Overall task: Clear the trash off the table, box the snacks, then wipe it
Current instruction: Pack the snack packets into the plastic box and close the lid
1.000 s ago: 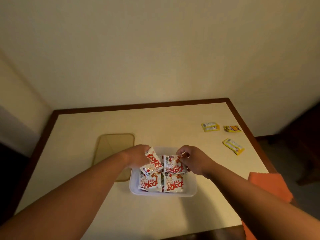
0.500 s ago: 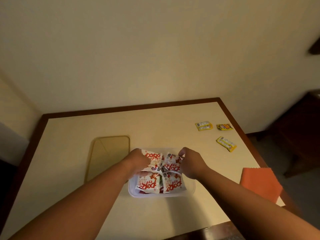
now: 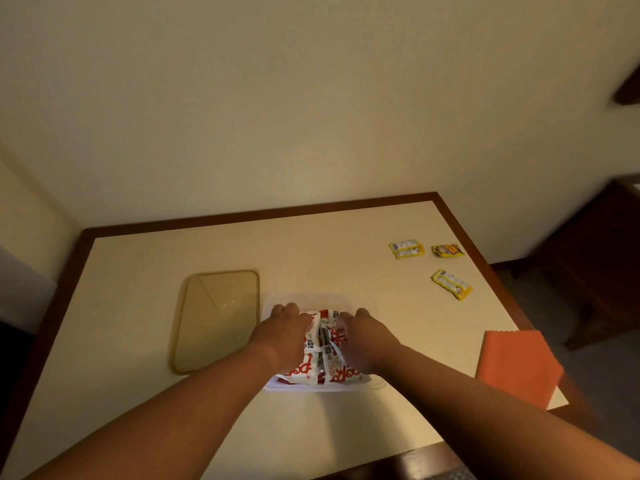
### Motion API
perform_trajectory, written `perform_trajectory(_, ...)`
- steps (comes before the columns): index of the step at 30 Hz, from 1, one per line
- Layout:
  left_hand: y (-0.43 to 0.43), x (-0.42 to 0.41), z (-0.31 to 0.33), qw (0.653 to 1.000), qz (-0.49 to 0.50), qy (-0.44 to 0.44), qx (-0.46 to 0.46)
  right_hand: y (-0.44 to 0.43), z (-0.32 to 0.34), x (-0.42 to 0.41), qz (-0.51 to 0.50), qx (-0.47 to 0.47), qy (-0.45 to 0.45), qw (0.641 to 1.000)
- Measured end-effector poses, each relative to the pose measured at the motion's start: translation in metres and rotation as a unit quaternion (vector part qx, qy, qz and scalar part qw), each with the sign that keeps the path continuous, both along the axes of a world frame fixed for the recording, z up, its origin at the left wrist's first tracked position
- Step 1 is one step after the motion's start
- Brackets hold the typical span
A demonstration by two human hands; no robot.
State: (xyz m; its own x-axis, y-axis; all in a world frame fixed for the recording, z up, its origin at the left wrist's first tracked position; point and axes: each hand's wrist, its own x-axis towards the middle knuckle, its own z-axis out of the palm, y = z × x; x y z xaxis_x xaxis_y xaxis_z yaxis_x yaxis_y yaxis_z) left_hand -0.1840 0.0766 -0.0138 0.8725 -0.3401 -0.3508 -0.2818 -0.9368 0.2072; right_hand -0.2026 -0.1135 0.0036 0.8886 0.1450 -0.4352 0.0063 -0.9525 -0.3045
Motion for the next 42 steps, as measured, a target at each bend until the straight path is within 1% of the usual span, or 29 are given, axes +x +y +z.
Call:
perform_trajectory(2, 0.003, 0.000, -0.006, 1.000, -0.002, 0.019, -0.016, 0.000, -0.005, -0.002, -0.015, 0.015, 0.008, 1.000)
perform_trajectory(4, 0.006, 0.000, -0.009, 0.999, -0.011, 0.009, -0.031, -0.001, -0.007, -0.003, -0.023, 0.026, 0.002, 0.999)
perform_trajectory(10, 0.010, -0.004, -0.012, 0.999, -0.036, 0.001, -0.036, -0.003, -0.011, -0.007, -0.005, 0.037, -0.034, 0.999)
perform_trajectory(15, 0.009, 0.002, -0.005, 0.999, -0.031, -0.015, -0.038, -0.003, -0.012, -0.011, 0.030, 0.018, -0.065, 0.997)
perform_trajectory(18, 0.013, 0.009, 0.004, 0.997, 0.009, 0.000, -0.070, -0.004, -0.010, -0.009, 0.021, 0.022, -0.086, 0.996)
perform_trajectory(21, 0.014, 0.014, 0.008, 0.987, 0.111, 0.022, -0.115, 0.000, -0.008, -0.003, -0.039, 0.047, -0.090, 0.994)
perform_trajectory(23, 0.011, 0.011, 0.008, 0.983, 0.147, 0.029, -0.105, 0.005, -0.008, -0.002, -0.067, 0.068, -0.082, 0.992)
perform_trajectory(25, 0.007, 0.005, 0.003, 0.989, 0.133, 0.023, -0.062, 0.009, -0.009, -0.006, -0.049, 0.066, -0.071, 0.994)
perform_trajectory(27, 0.007, -0.001, 0.003, 0.993, 0.112, -0.010, -0.040, 0.009, -0.011, -0.008, -0.037, 0.068, -0.084, 0.993)
perform_trajectory(29, 0.008, -0.005, 0.002, 0.994, 0.073, -0.050, -0.061, 0.006, -0.010, -0.008, -0.023, 0.074, -0.100, 0.992)
perform_trajectory(30, 0.008, -0.007, -0.001, 0.995, 0.045, -0.052, -0.078, 0.006, -0.010, -0.008, -0.008, 0.076, -0.103, 0.992)
perform_trajectory(31, 0.007, -0.008, -0.003, 0.995, 0.021, -0.043, -0.088, 0.005, -0.011, -0.007, 0.009, 0.079, -0.099, 0.992)
perform_trajectory(33, 0.006, -0.011, -0.010, 0.997, -0.011, -0.017, -0.073, 0.006, -0.014, -0.007, 0.029, 0.087, -0.080, 0.993)
perform_trajectory(35, 0.007, -0.012, -0.018, 0.998, -0.034, -0.009, -0.055, 0.007, -0.019, -0.007, 0.027, 0.094, -0.063, 0.993)
perform_trajectory(38, 0.011, -0.012, -0.027, 0.996, -0.068, -0.006, -0.052, 0.007, -0.026, -0.005, 0.034, 0.093, -0.053, 0.994)
perform_trajectory(40, 0.012, -0.011, -0.028, 0.995, -0.077, -0.003, -0.056, 0.008, -0.028, -0.004, 0.039, 0.096, -0.047, 0.994)
perform_trajectory(42, 0.012, -0.007, -0.024, 0.995, -0.064, 0.013, -0.081, 0.008, -0.028, 0.000, 0.042, 0.104, -0.037, 0.993)
